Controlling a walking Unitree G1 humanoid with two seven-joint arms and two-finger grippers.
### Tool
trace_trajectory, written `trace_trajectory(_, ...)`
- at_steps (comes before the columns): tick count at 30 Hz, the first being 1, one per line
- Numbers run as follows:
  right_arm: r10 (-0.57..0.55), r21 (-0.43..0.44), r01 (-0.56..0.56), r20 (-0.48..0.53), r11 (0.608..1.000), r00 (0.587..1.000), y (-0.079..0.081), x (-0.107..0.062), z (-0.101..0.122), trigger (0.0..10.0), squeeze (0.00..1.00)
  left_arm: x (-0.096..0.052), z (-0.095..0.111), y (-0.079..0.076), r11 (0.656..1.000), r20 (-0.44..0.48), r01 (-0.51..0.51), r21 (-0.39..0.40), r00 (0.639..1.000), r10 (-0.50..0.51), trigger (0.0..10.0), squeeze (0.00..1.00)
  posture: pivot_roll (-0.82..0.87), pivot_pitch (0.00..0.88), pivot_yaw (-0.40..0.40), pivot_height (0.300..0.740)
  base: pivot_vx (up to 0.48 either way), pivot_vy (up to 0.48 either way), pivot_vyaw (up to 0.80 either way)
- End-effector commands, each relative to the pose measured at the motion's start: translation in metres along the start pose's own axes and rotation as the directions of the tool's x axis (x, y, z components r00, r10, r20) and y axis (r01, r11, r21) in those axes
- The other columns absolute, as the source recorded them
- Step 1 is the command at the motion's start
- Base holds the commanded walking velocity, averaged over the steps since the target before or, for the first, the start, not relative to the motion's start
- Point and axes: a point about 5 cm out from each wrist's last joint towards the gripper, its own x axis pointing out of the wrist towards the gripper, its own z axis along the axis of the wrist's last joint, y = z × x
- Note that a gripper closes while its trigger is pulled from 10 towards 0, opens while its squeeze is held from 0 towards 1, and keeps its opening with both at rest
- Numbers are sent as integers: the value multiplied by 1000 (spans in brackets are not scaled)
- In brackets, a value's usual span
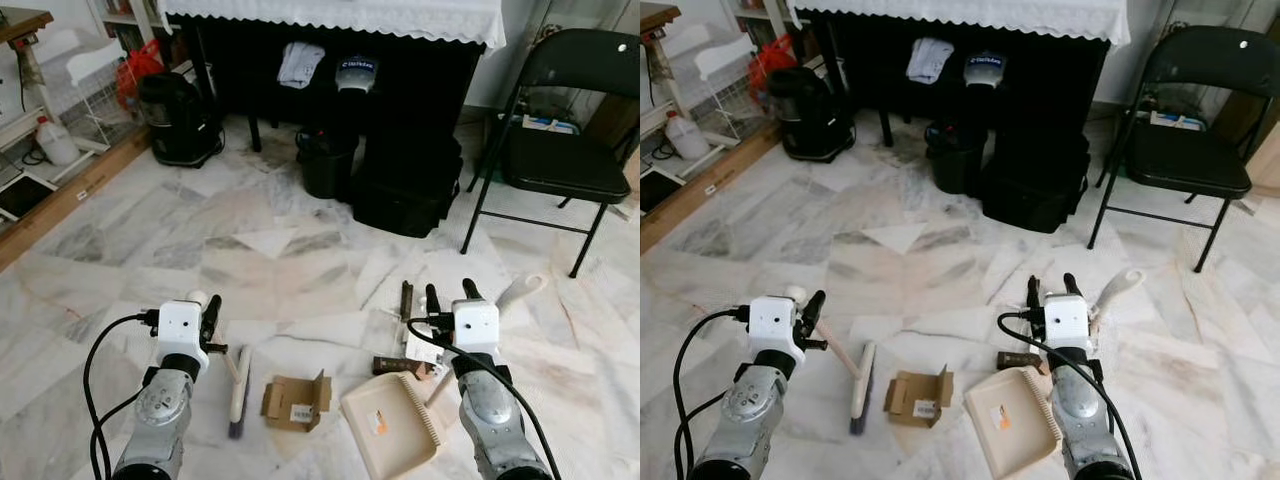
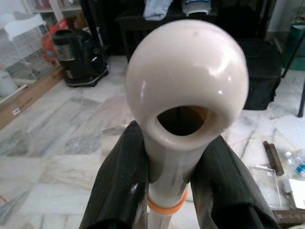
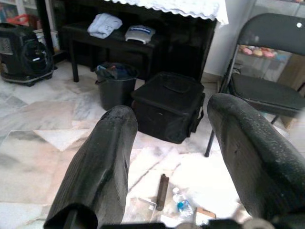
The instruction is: Sweep floor
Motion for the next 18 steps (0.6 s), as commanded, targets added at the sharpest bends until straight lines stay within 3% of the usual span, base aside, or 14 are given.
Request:
trace_trajectory(1,6,-2,-6,-15,1000,1000,0,-2,-2,10000,0,-2,-3,0,1000,-13,2,-1,1000,-2,10000,0,-23,106,17,740,0,-311,0)
trace_trajectory(18,15,24,-15,-29,1000,999,1,-3,-4,10000,0,-3,-4,-1,1000,-14,-2,-9,1000,1,10000,0,-23,105,15,740,0,-304,0)
